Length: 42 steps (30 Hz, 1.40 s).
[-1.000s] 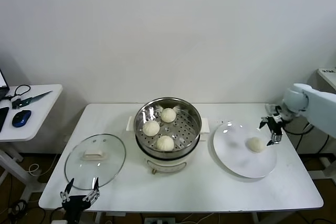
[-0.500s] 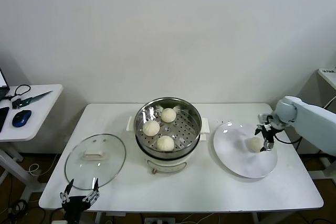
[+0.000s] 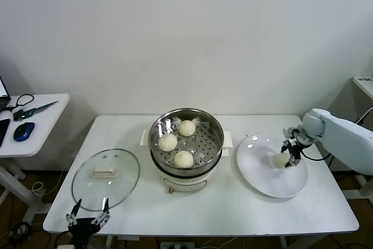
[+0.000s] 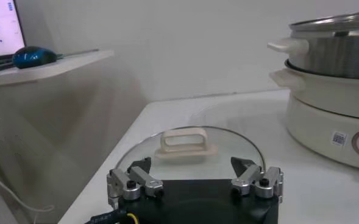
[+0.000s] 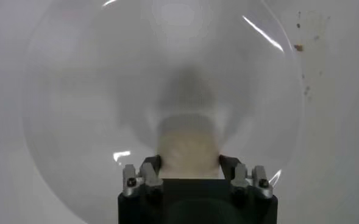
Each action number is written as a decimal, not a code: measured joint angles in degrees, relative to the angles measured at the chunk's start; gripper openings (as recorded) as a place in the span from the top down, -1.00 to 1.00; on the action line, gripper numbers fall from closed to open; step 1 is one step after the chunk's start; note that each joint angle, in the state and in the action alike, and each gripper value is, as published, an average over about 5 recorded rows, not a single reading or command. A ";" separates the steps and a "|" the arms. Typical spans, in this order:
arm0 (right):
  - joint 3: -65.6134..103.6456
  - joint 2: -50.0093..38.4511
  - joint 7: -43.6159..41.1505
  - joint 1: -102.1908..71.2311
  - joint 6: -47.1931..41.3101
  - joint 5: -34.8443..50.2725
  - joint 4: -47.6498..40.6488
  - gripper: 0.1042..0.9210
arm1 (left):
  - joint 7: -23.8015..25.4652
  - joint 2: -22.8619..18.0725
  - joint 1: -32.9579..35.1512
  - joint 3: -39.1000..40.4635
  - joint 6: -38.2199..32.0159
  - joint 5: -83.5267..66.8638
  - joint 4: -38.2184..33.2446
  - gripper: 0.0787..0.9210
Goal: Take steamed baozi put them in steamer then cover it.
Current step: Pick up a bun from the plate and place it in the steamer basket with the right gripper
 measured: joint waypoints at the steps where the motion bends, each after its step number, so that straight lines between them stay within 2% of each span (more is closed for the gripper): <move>1: -0.68 -0.32 -0.14 0.71 -0.18 0.56 0.51 -0.30 | -0.01 -0.02 0.00 0.04 0.00 0.00 -0.04 -0.77; 11: -16.35 -0.96 -2.07 19.95 -1.16 11.61 10.06 -0.28 | 0.05 0.03 -0.19 0.49 0.44 0.10 -0.82 -0.77; 17: -26.36 3.37 -2.67 36.74 -2.86 22.24 17.83 -0.29 | 0.09 0.32 -0.50 0.70 0.59 -0.11 -1.23 -0.77; 23: -29.94 9.42 -1.35 46.25 -6.20 32.00 24.46 -0.29 | 0.14 0.35 -0.55 0.90 0.67 -0.45 -1.80 -0.77; 31: -30.59 17.02 3.02 47.34 -10.43 37.53 28.69 -0.29 | 0.14 0.51 -0.22 0.43 0.78 -0.94 -2.45 -0.77; 42: -30.63 22.79 8.58 39.73 -14.12 37.46 28.67 -0.29 | 0.18 0.55 0.06 0.23 0.94 -1.10 -2.98 -0.77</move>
